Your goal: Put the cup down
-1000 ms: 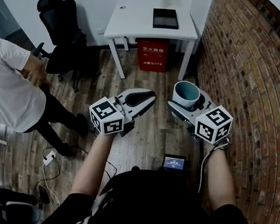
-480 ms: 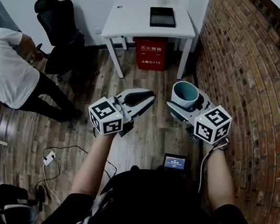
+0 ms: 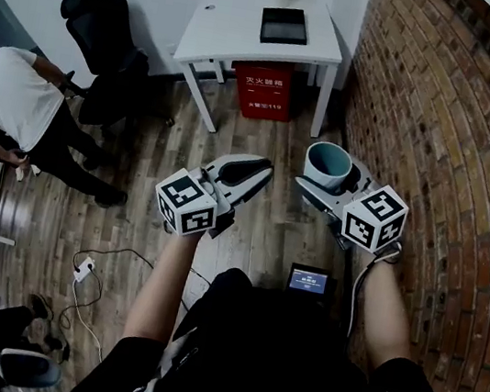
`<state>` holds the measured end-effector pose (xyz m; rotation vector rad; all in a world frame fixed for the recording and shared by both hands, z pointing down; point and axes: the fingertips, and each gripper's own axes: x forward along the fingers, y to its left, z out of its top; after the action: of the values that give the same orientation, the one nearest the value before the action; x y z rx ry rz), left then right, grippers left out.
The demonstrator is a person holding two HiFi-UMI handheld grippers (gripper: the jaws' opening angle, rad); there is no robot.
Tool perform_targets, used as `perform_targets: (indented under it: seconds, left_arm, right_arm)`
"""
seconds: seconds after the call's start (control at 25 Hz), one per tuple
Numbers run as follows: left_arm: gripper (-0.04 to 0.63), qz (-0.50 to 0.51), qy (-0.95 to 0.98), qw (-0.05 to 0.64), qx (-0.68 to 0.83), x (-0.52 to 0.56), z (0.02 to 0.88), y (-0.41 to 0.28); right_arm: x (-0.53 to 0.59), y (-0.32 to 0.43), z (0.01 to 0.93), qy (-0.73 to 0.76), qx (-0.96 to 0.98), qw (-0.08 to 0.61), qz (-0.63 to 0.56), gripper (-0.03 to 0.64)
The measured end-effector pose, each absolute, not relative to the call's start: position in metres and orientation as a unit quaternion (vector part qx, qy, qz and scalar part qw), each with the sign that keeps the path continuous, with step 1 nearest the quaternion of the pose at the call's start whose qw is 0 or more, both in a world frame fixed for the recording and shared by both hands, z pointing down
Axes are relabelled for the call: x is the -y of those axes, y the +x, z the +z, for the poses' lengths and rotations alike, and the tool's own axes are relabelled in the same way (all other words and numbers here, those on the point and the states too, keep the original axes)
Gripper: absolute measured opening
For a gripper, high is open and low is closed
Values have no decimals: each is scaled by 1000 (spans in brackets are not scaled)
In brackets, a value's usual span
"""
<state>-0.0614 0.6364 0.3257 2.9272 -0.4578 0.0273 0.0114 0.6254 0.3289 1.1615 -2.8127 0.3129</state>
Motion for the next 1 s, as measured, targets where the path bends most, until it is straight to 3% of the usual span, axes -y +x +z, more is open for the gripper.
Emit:
perform_targets:
  seconds: [0.44, 1.0]
  left_arm:
    - [54, 16, 982, 106, 153, -565, 350, -51]
    - [54, 50, 986, 83, 134, -342, 361, -74]
  right_arm:
    - [-559, 30, 355, 387, 912, 47, 124, 394]
    - [-340, 3, 353, 419, 897, 59, 132, 394]
